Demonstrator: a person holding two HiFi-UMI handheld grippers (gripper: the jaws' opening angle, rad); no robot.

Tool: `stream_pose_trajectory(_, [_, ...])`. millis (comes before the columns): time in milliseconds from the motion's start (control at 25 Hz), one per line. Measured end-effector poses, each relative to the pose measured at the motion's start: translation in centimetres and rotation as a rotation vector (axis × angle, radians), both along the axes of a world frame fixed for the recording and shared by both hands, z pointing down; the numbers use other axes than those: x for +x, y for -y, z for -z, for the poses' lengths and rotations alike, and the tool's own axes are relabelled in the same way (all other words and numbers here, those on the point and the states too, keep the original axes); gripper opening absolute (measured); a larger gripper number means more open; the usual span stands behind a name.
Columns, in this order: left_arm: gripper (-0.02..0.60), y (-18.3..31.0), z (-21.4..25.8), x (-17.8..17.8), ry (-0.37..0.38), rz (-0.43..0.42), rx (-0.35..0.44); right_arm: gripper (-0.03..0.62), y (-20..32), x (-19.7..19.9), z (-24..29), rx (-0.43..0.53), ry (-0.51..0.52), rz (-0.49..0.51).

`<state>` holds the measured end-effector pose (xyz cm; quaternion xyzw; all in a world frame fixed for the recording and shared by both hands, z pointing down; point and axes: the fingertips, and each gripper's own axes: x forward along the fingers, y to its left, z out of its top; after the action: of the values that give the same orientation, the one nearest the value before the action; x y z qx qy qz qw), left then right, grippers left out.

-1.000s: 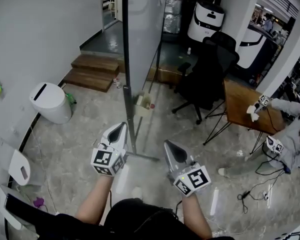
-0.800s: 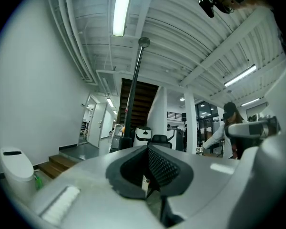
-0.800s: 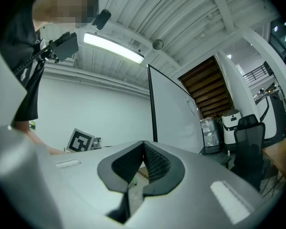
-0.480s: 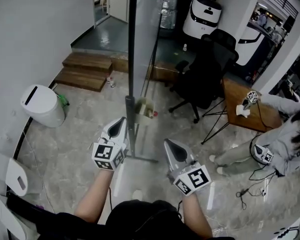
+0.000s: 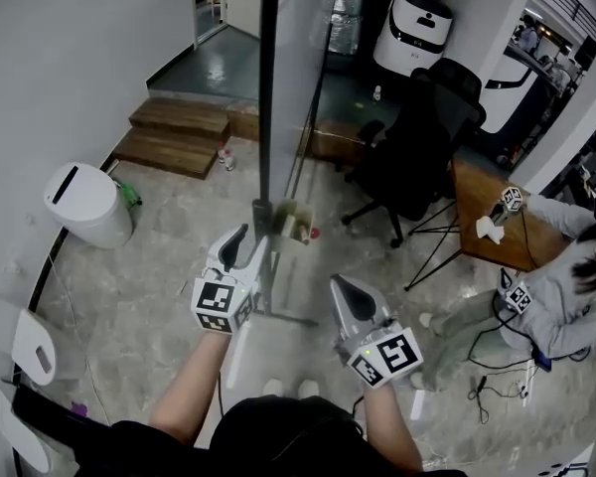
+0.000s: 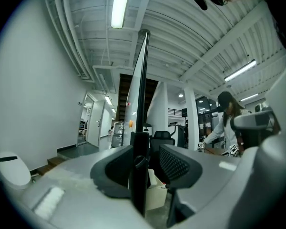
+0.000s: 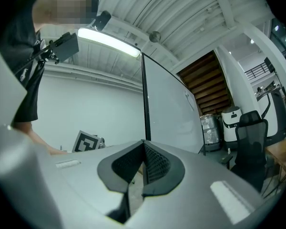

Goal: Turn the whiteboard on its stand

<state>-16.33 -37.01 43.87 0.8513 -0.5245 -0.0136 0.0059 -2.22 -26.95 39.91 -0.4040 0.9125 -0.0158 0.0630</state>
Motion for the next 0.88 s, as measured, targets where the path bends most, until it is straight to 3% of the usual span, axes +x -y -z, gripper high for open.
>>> stream_pose_trajectory(160, [0.249, 1.7, -1.0, 0.3, 0.048, 0.032, -0.016, 0.009, 0.6, 0.5, 0.5, 0.016, 0.003, 0.013])
stream_pose_trajectory(280, [0.298, 3.7, -1.3, 0.8, 0.040, 0.067, -0.020, 0.009, 1.2, 1.5, 0.7, 0.020, 0.004, 0.015])
stream_pose_trajectory(520, [0.280, 7.3, -0.6, 1.5, 0.028, 0.132, -0.021, 0.009, 1.0, 3.2, 0.5, 0.010, 0.002, 0.012])
stream_pose_trajectory(640, [0.231, 8.4, -0.5, 1.4, 0.034, 0.147, -0.030, 0.009, 0.7, 4.0, 0.4, 0.004, 0.003, -0.003])
stream_pose_trajectory(880, [0.228, 8.8, -0.9, 1.5, 0.046, 0.149, -0.045, 0.009, -0.3, 5.2, 0.2, 0.000, 0.011, -0.023])
